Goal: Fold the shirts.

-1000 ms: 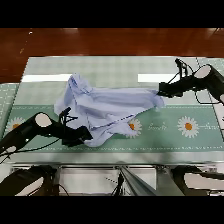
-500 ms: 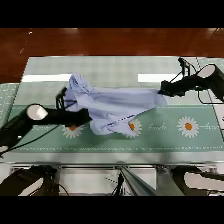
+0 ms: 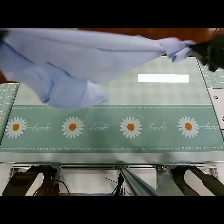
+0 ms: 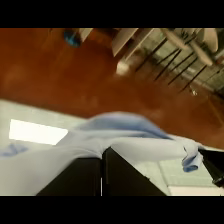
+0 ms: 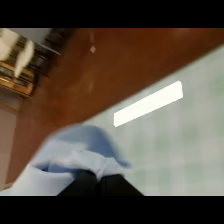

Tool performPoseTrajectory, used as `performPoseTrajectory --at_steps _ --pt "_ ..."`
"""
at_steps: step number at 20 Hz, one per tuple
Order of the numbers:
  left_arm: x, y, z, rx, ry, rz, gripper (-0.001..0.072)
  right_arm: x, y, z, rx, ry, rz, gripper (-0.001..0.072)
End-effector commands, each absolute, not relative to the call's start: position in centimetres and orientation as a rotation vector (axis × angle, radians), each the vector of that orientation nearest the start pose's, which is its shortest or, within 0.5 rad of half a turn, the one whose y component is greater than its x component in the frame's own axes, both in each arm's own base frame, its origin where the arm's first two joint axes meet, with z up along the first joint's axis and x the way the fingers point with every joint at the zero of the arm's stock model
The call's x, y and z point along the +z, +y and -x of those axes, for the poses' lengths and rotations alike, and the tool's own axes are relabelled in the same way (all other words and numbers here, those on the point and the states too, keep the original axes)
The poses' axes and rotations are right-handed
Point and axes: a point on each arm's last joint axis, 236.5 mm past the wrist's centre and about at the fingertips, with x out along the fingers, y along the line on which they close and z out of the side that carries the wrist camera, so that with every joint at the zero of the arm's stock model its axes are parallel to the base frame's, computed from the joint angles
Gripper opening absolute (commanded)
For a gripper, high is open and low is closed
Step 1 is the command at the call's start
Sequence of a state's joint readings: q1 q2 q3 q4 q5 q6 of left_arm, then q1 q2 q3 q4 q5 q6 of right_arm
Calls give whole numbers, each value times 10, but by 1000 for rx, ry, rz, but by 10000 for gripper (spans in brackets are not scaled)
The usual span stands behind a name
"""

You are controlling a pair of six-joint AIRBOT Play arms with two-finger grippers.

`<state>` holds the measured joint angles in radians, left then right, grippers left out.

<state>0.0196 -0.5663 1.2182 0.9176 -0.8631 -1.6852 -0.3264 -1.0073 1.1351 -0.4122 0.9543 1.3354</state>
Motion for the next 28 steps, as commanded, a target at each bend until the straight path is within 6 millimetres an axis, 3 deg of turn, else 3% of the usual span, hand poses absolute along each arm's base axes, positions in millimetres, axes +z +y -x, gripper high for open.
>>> performPoseTrajectory --at_steps 1,6,8,10,12,16,18,20,23,25,26,28 --pt "470 -111 -231 -525 -11 542 21 356 60 -370 517 211 -946 19" --pt "539 -119 -174 -596 -204 424 21 459 71 -295 552 -76 -795 19" --pt "552 -121 -158 -609 -241 403 21 483 74 -273 533 -126 -719 19" --pt "544 -131 -148 -635 -189 363 20 494 77 -256 492 -122 -647 19" --pt "522 -143 -139 -665 -77 323 19 494 73 -239 398 -100 -546 19" --pt "476 -150 -125 -656 159 321 18 489 42 -200 143 -62 -433 19" --pt "460 -147 -124 -621 235 344 17 469 36 -186 72 41 -384 19" --pt "438 -139 -127 -567 328 340 17 430 27 -181 2 199 -348 19" --pt "389 -112 -143 -425 504 296 18 355 -7 -180 -116 542 -181 19" --pt "351 -98 -165 -356 615 313 19 302 -36 -179 -196 790 -132 19" --pt "329 -98 -179 -347 677 335 19 284 -40 -188 -194 855 -145 19" --pt "297 -102 -212 -370 717 364 19 263 -36 -225 -136 870 -195 19"
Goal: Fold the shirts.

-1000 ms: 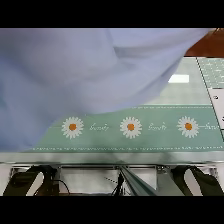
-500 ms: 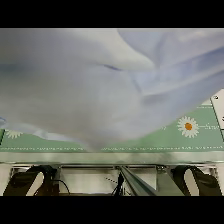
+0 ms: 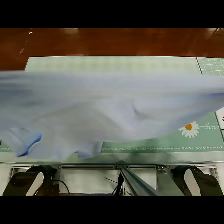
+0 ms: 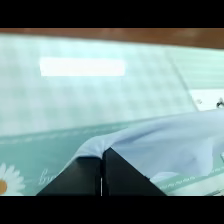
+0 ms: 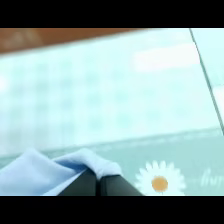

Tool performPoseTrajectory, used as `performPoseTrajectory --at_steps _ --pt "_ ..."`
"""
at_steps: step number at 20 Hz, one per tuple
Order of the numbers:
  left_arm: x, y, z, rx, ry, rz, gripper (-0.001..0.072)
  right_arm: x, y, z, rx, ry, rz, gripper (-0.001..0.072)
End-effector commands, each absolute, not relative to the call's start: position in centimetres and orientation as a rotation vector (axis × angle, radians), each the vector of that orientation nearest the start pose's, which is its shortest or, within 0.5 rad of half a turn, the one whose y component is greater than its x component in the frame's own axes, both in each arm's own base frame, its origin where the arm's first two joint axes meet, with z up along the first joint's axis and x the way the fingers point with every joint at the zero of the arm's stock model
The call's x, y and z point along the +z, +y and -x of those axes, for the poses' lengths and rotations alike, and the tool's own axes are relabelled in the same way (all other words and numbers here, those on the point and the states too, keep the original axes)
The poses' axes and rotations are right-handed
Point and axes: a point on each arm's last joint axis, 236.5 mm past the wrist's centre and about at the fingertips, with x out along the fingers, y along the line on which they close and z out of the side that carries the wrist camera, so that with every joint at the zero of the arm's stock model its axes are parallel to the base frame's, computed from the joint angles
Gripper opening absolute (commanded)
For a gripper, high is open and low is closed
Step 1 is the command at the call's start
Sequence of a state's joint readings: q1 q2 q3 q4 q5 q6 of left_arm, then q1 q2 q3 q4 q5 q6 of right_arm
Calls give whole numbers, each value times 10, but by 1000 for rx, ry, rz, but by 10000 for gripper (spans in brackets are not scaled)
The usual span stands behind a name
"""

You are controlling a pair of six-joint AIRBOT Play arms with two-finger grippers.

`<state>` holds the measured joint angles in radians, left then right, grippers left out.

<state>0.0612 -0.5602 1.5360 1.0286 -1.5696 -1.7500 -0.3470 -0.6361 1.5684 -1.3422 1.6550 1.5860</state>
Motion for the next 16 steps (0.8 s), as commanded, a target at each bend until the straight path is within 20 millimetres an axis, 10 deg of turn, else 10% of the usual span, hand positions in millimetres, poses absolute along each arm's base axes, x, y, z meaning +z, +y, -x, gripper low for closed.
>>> performPoseTrajectory --at_steps 1,10,16 --pt "286 -102 -232 -370 708 383 19 255 -38 -251 -124 851 -241 18" --pt "205 -82 -387 -325 740 346 20 136 39 -472 103 852 -357 19" --pt "77 -81 -434 -323 1022 345 21 -2 41 -499 58 1108 -395 20"
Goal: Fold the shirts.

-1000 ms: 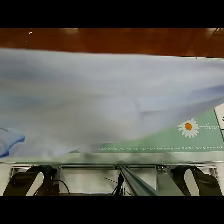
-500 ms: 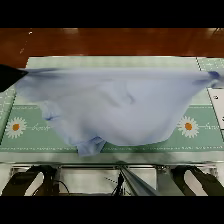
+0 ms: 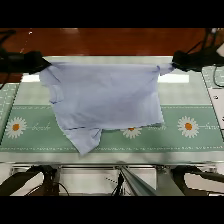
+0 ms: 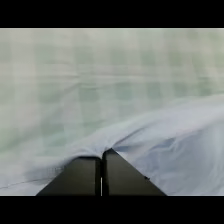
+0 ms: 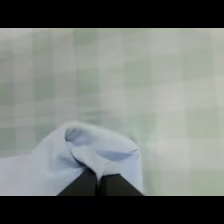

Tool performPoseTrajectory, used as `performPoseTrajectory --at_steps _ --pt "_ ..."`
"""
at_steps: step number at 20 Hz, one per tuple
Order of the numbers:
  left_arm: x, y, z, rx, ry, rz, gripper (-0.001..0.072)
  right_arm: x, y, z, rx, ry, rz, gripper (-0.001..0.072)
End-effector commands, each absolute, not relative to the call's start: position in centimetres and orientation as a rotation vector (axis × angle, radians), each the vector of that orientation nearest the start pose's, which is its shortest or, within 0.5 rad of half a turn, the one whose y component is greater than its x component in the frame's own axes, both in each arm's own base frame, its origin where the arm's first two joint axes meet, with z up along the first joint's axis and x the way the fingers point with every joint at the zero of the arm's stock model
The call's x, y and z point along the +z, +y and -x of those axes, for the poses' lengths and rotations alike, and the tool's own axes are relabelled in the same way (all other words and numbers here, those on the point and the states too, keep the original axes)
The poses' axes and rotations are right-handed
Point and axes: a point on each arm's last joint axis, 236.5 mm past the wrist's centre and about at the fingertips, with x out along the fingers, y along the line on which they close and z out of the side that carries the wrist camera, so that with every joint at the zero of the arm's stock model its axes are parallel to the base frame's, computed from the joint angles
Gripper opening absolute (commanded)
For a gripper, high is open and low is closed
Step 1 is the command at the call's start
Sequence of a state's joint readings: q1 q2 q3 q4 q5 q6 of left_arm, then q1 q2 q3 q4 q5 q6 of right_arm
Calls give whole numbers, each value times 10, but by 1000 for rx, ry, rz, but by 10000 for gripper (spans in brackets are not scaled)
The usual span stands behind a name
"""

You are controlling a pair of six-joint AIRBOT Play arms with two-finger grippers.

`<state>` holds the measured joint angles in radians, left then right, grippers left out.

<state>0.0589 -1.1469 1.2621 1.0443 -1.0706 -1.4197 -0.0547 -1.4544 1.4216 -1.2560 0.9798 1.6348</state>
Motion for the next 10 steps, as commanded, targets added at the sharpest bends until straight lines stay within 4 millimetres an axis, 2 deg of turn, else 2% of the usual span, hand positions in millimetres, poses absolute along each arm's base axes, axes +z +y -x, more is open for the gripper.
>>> performPoseTrajectory --at_steps 1,3,5,6,7,8,10 --pt "53 -84 -436 -323 1081 364 21 -18 42 -495 56 1153 -398 20" --pt "21 -87 -439 -324 1155 413 21 -34 43 -493 52 1189 -403 20" --pt "11 -86 -442 -320 1179 464 31 -32 39 -496 47 1177 -404 22" --pt "14 -85 -441 -327 1181 498 149 -25 35 -496 57 1175 -389 101" --pt "21 -82 -436 -342 1203 514 424 -14 32 -494 93 1176 -346 294" --pt "28 -74 -427 -356 1242 513 573 2 26 -488 148 1184 -271 419" --pt "41 -44 -400 -353 1349 484 571 28 -4 -462 163 1240 -123 420"
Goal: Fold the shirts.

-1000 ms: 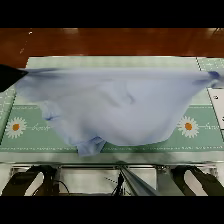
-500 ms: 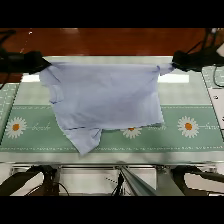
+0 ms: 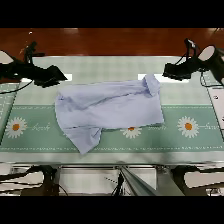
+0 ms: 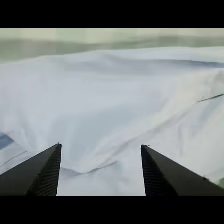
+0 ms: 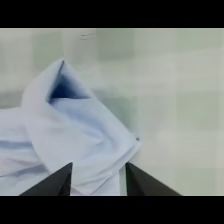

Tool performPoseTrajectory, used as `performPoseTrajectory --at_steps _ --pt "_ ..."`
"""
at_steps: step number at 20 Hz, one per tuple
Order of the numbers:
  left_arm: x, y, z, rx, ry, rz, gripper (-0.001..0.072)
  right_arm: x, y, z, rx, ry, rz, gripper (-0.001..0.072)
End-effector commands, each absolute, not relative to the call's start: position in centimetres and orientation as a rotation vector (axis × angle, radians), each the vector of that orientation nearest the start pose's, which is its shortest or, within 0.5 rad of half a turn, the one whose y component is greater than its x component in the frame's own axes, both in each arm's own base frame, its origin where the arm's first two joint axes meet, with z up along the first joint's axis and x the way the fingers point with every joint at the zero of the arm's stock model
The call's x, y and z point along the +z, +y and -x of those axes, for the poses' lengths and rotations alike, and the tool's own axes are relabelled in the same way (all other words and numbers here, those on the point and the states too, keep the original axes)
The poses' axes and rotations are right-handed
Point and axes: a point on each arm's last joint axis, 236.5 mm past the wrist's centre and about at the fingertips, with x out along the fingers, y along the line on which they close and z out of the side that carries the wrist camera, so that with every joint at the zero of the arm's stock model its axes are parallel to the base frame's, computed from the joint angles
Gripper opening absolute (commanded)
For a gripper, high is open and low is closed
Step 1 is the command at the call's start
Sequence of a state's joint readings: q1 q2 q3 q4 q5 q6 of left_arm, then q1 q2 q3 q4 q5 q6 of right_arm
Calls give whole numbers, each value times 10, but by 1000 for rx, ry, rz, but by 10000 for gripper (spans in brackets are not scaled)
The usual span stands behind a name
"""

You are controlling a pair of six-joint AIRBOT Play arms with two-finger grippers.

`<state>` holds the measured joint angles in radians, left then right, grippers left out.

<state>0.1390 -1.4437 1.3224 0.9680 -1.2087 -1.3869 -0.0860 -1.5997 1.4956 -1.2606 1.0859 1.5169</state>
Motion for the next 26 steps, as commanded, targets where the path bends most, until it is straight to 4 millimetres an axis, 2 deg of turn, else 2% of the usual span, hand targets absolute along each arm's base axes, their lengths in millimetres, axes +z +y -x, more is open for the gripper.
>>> performPoseTrajectory --at_steps 1,3,5,6,7,9,11,12,16,18,19,20,21,22,24,26 --pt "44 -27 -382 -318 1413 493 569 34 -29 -445 106 1282 -70 419" --pt "41 -1 -345 -247 1505 521 570 40 -82 -416 -29 1315 -112 420" --pt "27 11 -315 -200 1520 541 570 33 -104 -390 -62 1329 -276 420" --pt "16 12 -300 -192 1526 558 570 27 -107 -378 -48 1327 -371 434" --pt "2 10 -282 -175 1554 595 570 22 -104 -369 -19 1319 -453 483" --pt "-27 -6 -246 -187 1646 677 570 11 -91 -357 49 1306 -597 556" --pt "-53 -21 -221 -204 1715 705 570 -2 -80 -346 90 1337 -635 556" --pt "-65 -25 -216 -188 1719 717 570 -8 -76 -343 97 1354 -639 556" --pt "-89 -42 -226 -167 1657 774 570 -12 -72 -339 109 1366 -648 556" --pt "-100 -50 -231 -170 1659 747 566 -12 -72 -339 108 1363 -646 556" --pt "-106 -55 -235 -166 1660 741 515 -12 -72 -339 108 1363 -647 556" --pt "-111 -61 -241 -168 1650 741 423 -12 -72 -339 109 1365 -646 556" --pt "-116 -64 -247 -163 1631 737 198 -13 -74 -338 116 1366 -624 556" --pt "-118 -69 -253 -164 1612 737 19 -18 -80 -333 102 1387 -584 556" --pt "-115 -74 -259 -182 1592 713 21 -33 -93 -316 45 1454 -530 556" --pt "-112 -73 -261 -191 1584 702 21 -44 -77 -314 71 1450 -601 556"
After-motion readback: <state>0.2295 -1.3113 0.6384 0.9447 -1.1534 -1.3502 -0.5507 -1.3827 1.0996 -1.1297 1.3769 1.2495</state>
